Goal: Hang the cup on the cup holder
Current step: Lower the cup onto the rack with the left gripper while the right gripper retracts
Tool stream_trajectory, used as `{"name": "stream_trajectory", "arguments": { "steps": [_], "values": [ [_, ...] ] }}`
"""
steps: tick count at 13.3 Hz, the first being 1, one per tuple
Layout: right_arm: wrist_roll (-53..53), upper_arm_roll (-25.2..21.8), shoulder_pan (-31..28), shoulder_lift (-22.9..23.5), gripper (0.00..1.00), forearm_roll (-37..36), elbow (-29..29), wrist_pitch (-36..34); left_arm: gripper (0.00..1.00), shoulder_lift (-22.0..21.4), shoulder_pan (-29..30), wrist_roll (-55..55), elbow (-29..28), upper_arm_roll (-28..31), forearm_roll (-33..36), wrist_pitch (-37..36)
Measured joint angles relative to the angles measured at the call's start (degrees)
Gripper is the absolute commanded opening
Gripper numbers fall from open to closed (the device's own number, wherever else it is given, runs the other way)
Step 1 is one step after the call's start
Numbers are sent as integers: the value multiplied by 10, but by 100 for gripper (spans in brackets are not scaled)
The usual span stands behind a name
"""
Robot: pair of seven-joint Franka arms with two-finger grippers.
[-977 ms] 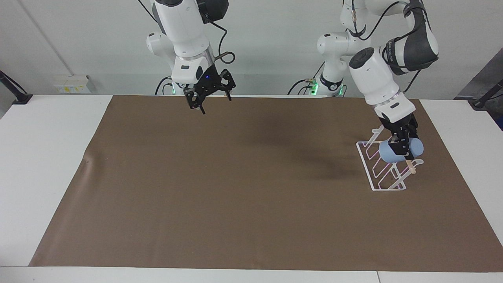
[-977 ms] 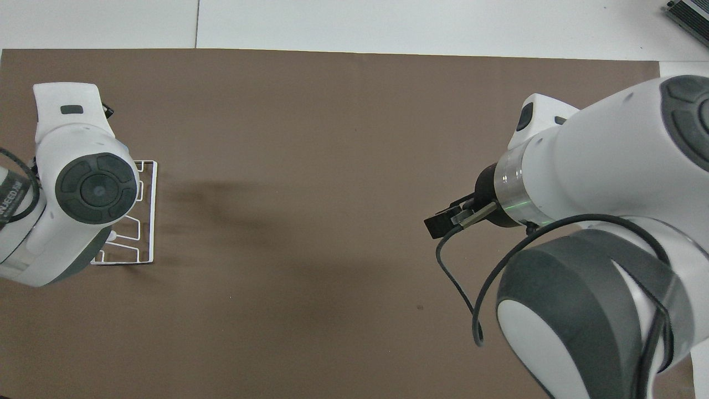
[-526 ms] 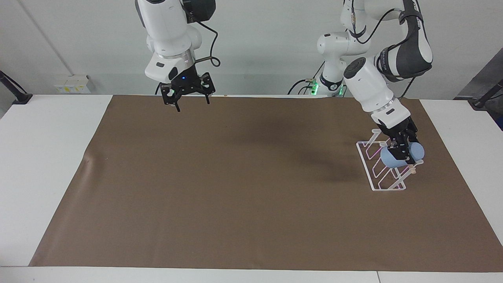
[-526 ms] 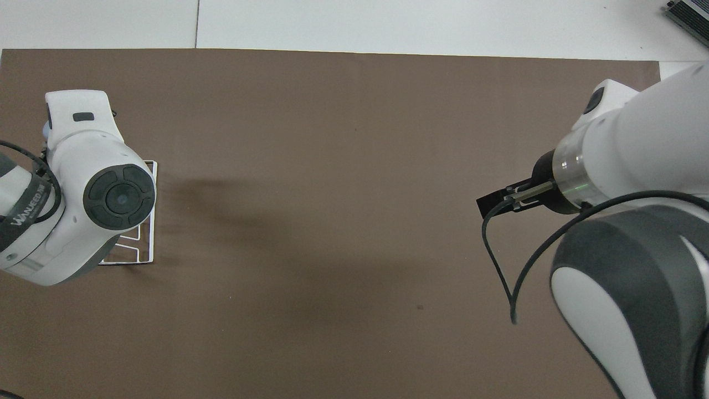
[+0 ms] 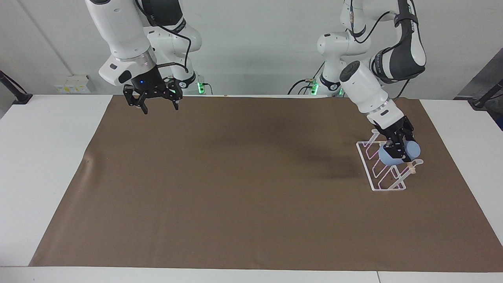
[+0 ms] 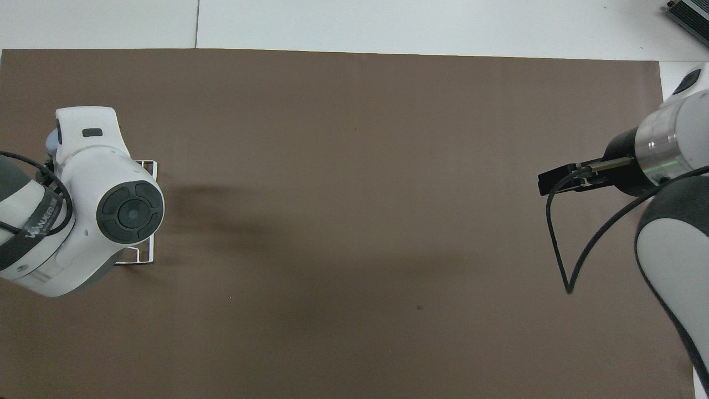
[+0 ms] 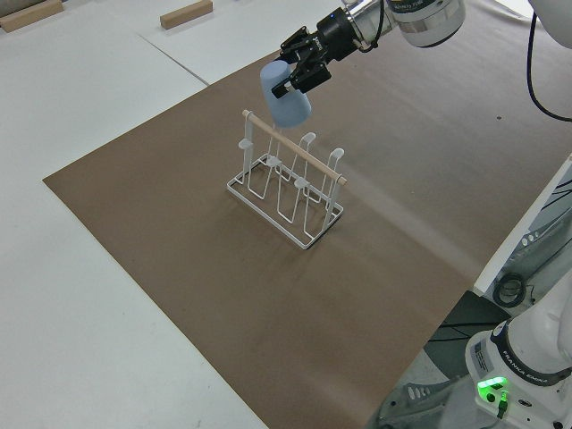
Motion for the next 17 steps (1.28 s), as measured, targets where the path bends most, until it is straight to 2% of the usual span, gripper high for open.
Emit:
{"name": "stream_trajectory", "arguments": {
  "steps": [5,13,14,16,17],
  "values": [
    [-3,0,-48,0,100,0,0,8,0,-10,0,-14,-20,-1,8,2],
    [-33,0,-89,5,100,0,-10,29,0,-14,0,-40,-32,-1,8,19],
    [-34,0,-95,4,100,0,-18,35,7,-14,0,-45,-34,-1,8,23],
    [-36,0,-106,1,100,0,-33,43,84,-14,0,-54,-39,-1,8,30],
    [-36,0,-108,-1,100,0,-39,46,100,-14,0,-56,-41,-1,8,34]
  ]
}}
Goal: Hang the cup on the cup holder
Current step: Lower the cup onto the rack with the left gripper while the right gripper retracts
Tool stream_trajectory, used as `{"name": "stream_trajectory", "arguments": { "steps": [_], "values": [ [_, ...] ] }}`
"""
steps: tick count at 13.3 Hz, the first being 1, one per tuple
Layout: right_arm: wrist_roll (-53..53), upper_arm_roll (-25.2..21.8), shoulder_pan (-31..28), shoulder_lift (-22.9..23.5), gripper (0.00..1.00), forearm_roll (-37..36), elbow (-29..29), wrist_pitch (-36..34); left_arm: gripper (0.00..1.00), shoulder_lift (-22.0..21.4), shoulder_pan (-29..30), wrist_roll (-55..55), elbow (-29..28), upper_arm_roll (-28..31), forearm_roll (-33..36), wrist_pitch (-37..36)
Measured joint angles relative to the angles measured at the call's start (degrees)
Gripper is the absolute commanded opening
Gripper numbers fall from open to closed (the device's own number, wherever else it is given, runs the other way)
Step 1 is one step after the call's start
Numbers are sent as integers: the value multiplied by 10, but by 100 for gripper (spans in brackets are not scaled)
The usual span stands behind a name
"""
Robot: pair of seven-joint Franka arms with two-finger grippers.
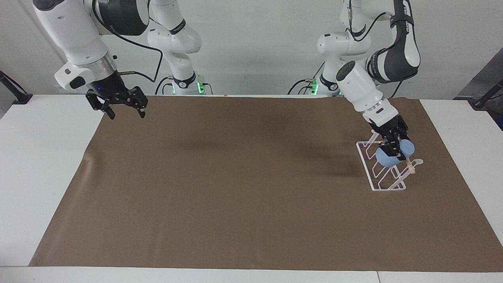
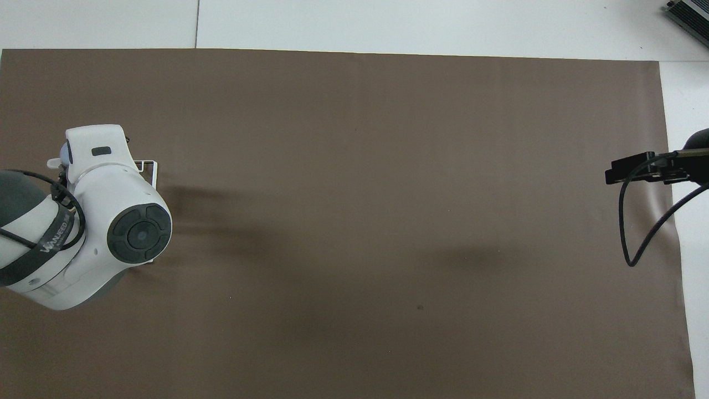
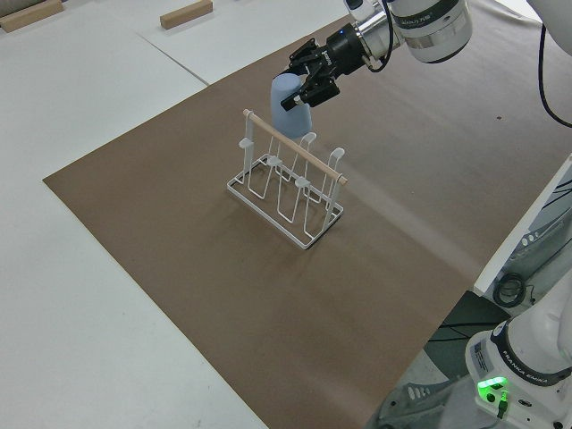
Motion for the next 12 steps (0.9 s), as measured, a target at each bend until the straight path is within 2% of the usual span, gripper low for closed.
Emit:
{"name": "stream_trajectory", "arguments": {
  "steps": [8,10,12],
  "values": [
    [19,5,1,-18,100,0,-32,3,100,-3,0,3,13,0,-3,11],
    [24,8,2,-20,100,0,-38,6,100,-3,0,21,27,0,-31,12],
    [24,8,2,-20,100,0,-39,18,100,-3,0,78,50,0,-106,13]
  ]
}}
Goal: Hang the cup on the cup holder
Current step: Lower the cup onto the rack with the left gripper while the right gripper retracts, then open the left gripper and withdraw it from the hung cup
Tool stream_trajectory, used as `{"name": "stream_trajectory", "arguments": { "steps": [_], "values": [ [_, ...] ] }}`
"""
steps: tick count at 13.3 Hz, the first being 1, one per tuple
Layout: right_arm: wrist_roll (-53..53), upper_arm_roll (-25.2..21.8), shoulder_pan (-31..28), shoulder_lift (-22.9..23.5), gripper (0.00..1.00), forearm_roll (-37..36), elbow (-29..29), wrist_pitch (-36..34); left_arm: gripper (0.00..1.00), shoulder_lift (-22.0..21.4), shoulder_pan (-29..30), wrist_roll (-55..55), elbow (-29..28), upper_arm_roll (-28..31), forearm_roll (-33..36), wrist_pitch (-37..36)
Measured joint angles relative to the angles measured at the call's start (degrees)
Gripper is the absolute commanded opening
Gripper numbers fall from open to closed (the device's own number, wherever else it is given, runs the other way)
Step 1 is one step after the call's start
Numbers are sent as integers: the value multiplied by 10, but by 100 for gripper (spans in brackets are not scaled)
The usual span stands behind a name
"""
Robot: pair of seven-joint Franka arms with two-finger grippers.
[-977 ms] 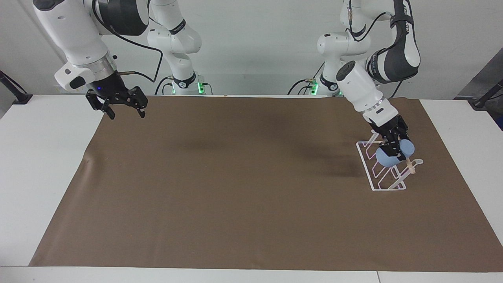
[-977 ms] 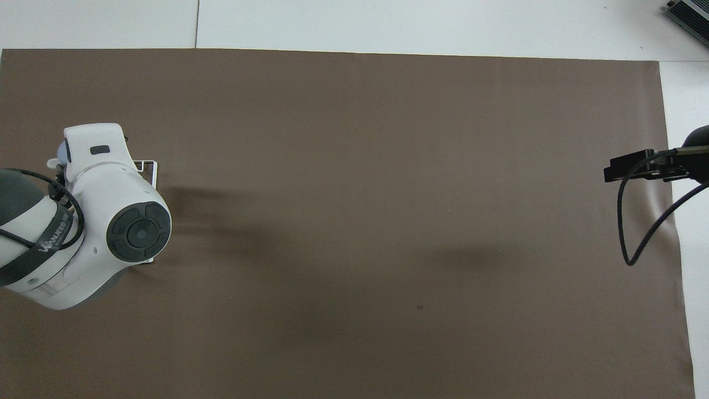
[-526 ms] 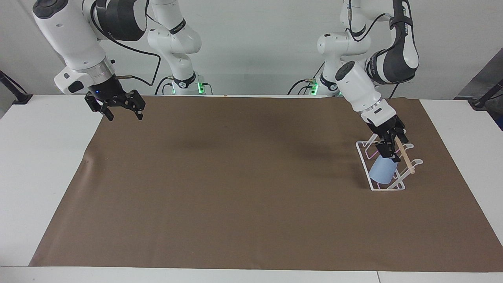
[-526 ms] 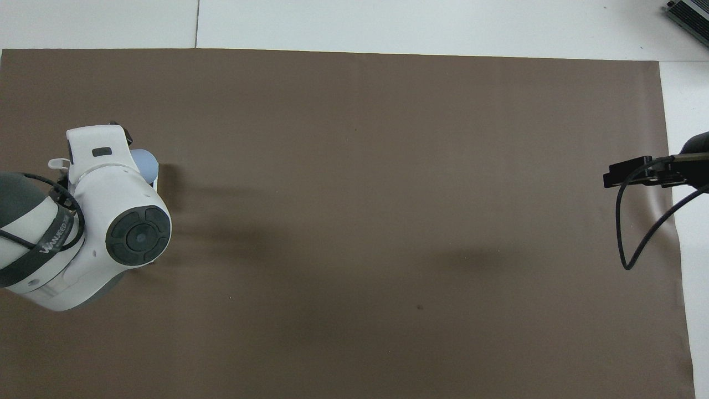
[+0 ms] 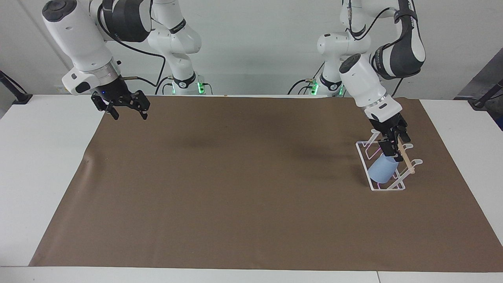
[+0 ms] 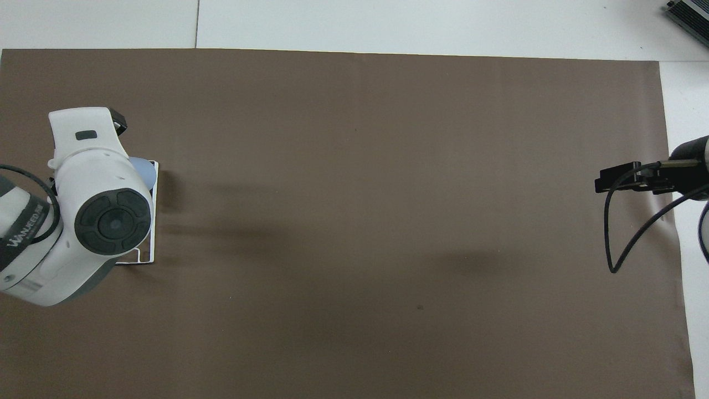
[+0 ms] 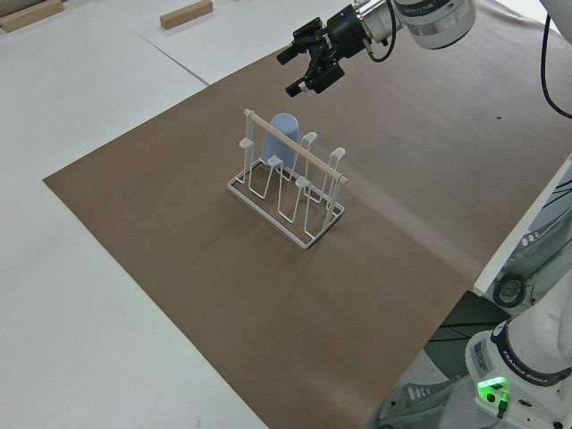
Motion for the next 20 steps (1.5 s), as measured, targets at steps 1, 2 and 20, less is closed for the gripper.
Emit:
{"name": "stream_trajectory", "arguments": {
  "steps": [1,2,20],
  "values": [
    [0,0,0,0,100,0,-1,6,100,-1,0,39,15,1,-49,0],
    [0,0,0,0,100,0,-1,9,100,-3,0,80,29,4,-98,0],
    [0,2,4,-3,100,-48,-2,12,100,-44,26,794,137,15,-445,-255]
  ]
}}
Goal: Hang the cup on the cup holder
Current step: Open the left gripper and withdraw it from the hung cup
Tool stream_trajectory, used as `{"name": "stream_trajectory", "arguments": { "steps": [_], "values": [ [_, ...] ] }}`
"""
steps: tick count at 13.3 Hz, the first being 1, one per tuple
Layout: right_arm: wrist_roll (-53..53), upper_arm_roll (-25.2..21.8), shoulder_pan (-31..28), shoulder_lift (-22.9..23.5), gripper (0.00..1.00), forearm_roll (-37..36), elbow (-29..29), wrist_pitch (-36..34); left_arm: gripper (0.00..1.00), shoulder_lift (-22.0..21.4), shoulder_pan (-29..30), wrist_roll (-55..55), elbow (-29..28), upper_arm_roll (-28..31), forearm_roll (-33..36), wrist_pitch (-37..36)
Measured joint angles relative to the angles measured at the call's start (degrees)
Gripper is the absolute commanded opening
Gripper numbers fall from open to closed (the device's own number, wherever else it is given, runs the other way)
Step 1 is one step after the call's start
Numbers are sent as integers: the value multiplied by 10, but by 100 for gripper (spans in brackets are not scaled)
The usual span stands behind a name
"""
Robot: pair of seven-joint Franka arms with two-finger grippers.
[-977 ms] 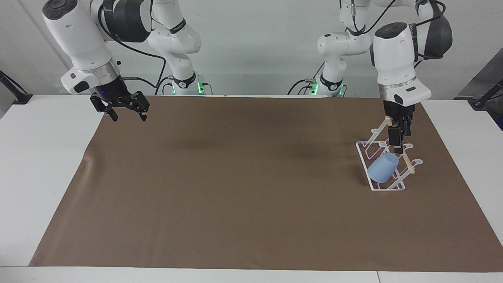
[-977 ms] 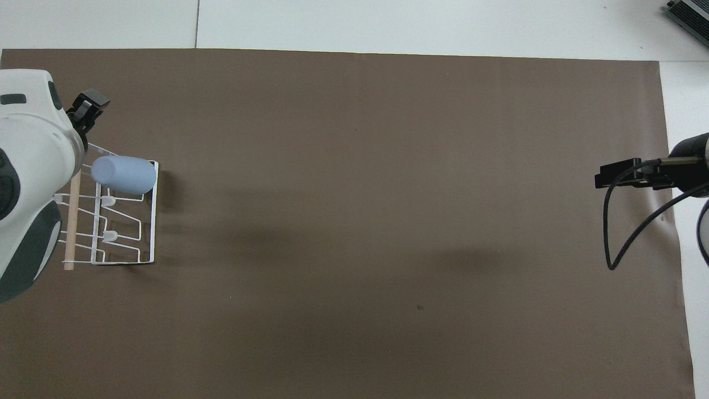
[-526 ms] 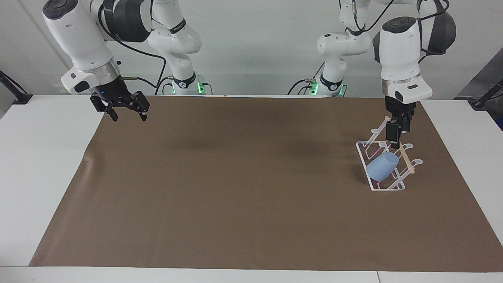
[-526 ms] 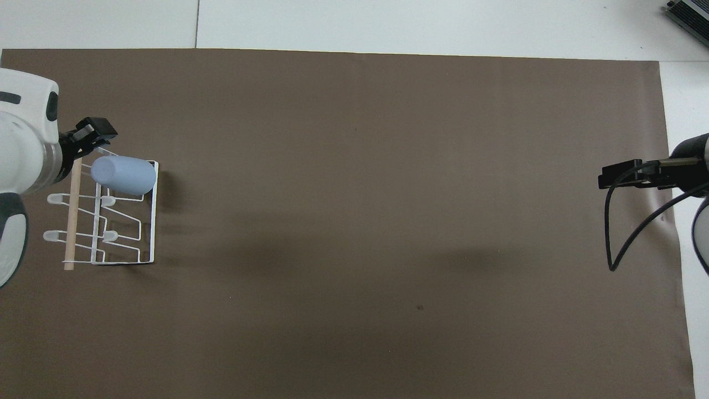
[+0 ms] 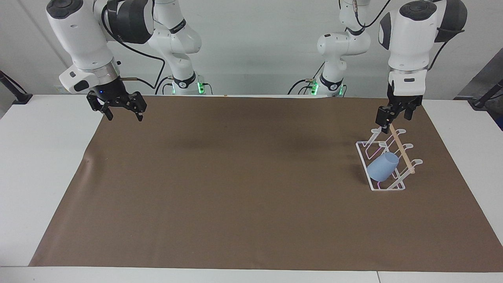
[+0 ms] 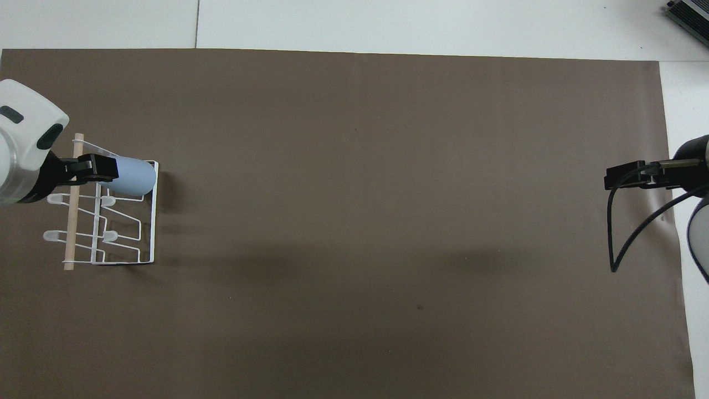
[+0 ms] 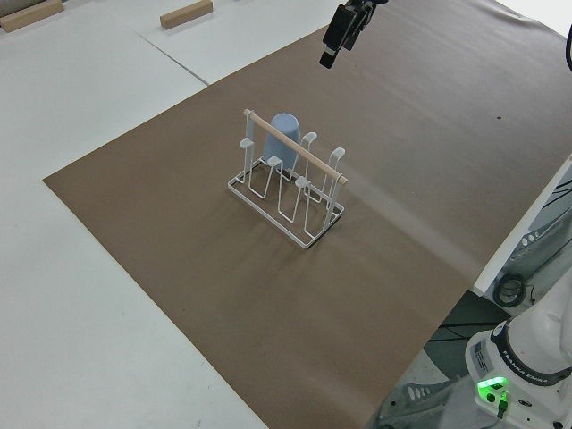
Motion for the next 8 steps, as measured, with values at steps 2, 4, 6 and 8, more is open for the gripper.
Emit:
{"name": "stream_trajectory", "arguments": {
  "steps": [2,4,6,8],
  "values": [
    [0,0,0,0,100,0,0,0,100,-5,3,57,0,1,-15,-20],
    [0,0,0,0,100,0,0,0,100,-6,4,107,0,1,-18,-40],
    [0,0,0,0,100,0,0,0,100,-6,4,135,3,3,-29,-57],
    [0,0,0,0,100,0,0,0,100,-7,5,141,10,10,-72,-67]
  ]
}}
